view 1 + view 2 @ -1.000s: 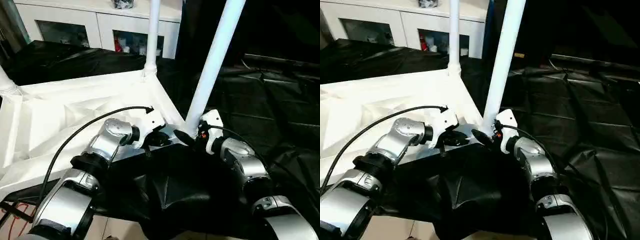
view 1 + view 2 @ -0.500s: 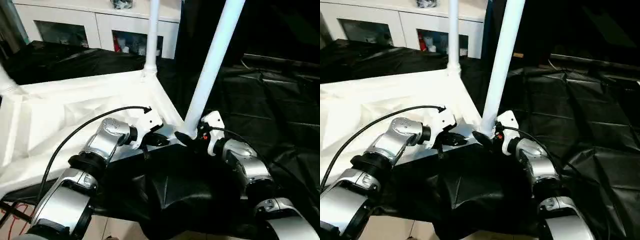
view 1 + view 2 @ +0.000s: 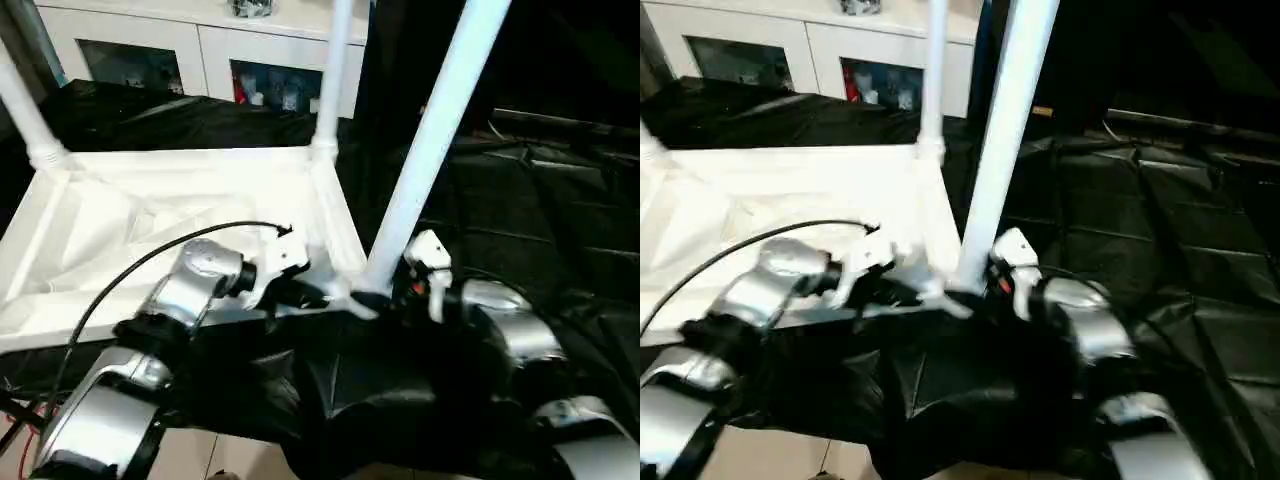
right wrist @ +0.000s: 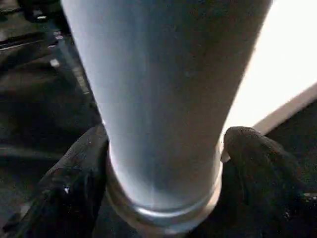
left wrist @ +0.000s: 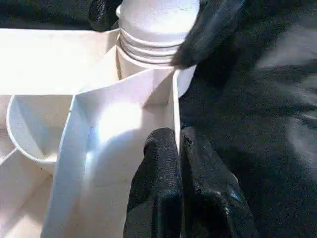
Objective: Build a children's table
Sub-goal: Rotate leg to tighten
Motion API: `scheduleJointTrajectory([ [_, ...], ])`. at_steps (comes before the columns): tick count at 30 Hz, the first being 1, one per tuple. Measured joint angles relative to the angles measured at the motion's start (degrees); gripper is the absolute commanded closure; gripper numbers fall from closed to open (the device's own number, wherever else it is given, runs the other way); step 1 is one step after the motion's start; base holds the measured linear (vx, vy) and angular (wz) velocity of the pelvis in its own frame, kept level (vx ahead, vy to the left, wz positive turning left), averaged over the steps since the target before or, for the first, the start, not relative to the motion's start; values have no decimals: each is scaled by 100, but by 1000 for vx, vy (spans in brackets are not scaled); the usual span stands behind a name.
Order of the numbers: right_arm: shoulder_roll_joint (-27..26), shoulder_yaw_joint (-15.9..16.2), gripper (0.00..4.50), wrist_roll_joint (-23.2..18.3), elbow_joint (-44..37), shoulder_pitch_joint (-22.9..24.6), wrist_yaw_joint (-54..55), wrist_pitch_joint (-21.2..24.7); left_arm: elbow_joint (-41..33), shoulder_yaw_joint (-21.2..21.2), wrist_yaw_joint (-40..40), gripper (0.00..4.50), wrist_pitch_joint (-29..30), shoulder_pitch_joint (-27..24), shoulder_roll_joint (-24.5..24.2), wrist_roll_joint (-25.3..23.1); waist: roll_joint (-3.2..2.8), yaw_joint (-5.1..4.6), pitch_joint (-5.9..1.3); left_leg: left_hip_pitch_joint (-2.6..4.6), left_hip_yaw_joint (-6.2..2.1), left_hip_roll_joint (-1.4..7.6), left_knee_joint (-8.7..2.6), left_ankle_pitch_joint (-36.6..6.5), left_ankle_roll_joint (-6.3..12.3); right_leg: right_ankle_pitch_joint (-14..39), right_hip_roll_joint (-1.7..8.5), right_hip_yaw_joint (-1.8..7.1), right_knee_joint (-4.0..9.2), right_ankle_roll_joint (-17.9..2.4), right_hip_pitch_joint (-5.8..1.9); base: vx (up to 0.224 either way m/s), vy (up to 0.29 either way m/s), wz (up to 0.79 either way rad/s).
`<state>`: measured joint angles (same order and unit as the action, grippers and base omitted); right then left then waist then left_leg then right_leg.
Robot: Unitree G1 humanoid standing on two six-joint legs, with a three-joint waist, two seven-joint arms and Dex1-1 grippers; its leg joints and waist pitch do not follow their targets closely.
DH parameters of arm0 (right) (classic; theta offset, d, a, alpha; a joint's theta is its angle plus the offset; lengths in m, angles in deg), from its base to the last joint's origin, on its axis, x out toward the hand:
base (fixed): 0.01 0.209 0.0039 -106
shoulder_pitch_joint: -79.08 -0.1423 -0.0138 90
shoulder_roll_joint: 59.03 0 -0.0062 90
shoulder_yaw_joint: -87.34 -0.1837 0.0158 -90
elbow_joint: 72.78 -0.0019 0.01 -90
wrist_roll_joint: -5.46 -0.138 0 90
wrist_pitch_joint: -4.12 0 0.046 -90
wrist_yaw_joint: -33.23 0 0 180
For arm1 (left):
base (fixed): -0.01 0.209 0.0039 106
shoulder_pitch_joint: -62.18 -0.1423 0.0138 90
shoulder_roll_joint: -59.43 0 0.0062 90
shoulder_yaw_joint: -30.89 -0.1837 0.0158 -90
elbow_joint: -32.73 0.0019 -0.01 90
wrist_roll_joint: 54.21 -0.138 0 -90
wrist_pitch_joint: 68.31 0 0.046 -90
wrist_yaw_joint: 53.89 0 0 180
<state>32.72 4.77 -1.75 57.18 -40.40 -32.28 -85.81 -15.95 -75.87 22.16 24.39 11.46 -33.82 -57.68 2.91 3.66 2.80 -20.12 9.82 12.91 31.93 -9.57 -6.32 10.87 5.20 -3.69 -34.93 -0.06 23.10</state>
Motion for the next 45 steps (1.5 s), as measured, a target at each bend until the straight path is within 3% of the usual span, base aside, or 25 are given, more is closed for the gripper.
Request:
scheduleJointTrajectory([
  [11,2,150,156,-3,-110,-15,-391,102,-167,-51,191,450,-26,-98,-111,40,19,23,-8,1,0,0,1,0,0,0,1,-1,-1,0,-1,0,0,0],
  [22,-77,149,178,-4,-228,47,-342,315,-184,-44,202,450,54,-114,-135,37,42,36,-23,3,2,0,3,0,-1,0,1,1,-3,0,-4,0,0,0],
  [25,-197,49,178,28,-121,31,180,371,-113,24,-185,450,168,-74,-17,-27,44,18,-27,15,1,-2,6,1,-1,0,2,4,-6,1,-28,0,0,0],
  [32,-1107,-652,180,75,1048,-597,3153,344,525,301,-2012,450,735,345,711,-260,48,-123,-34,16,-12,-6,39,2,-3,13,6,1,2,26,-19,-15,1,-2],
  [37,-1444,-817,180,62,1358,-783,3922,159,610,347,-2390,450,832,407,868,-300,43,-149,-36,10,-12,-6,41,2,-3,10,6,2,2,22,-16,0,0,0],
  [39,-1460,-845,124,56,1436,-816,3922,63,616,356,-2389,450,831,411,873,-300,41,-158,-37,10,-11,-7,39,2,-3,8,6,2,1,22,-17,0,0,0],
  [42,-1471,-974,107,-11,1504,-881,3801,55,632,343,-2336,450,799,431,902,-300,24,-154,-38,10,-11,-6,38,1,-2,0,6,2,0,16,-14,0,0,0],
  [45,-1334,-909,66,23,1510,-885,3520,-17,632,309,-2088,450,676,442,897,-297,6,-108,-38,8,-10,-6,30,1,-2,-20,6,3,-2,-17,-10,0,0,0],
])
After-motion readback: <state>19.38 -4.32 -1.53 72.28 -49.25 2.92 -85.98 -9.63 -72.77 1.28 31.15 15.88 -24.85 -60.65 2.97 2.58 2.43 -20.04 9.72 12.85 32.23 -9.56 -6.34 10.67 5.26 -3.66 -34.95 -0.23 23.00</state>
